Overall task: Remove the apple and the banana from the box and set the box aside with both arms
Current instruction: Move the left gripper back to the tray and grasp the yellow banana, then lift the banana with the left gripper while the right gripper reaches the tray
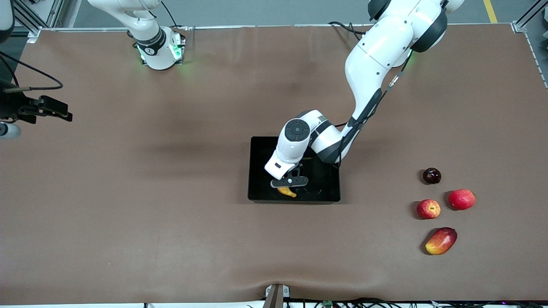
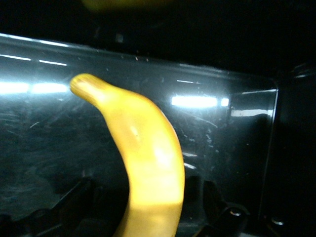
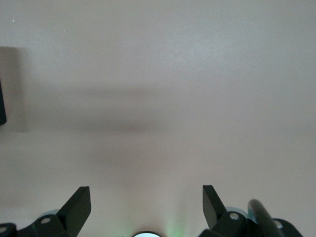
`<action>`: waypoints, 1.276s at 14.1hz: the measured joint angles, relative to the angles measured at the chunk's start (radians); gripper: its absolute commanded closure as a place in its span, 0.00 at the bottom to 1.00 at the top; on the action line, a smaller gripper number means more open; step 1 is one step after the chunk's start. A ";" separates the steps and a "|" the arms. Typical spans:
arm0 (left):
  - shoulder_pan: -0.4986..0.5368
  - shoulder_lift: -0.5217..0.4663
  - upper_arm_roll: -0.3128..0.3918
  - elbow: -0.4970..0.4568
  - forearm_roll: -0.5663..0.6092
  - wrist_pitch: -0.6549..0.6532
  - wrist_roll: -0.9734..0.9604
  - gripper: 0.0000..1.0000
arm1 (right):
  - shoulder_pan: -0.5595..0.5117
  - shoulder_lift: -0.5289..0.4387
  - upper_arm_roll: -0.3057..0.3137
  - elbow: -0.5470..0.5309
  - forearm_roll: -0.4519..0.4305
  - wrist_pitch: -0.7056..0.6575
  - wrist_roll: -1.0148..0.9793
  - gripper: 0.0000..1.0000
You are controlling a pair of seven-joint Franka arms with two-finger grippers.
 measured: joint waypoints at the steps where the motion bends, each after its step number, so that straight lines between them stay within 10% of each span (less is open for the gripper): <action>1: 0.000 0.002 0.001 0.001 0.000 0.001 0.000 0.96 | 0.000 0.001 -0.001 0.000 0.000 0.001 0.000 0.00; 12: 0.020 -0.074 0.007 0.044 0.042 -0.045 0.108 1.00 | 0.039 0.091 0.000 -0.011 0.165 0.045 0.029 0.00; 18: 0.090 -0.250 -0.010 0.050 -0.003 -0.224 0.186 1.00 | 0.242 0.210 0.006 -0.016 0.195 0.175 0.277 0.00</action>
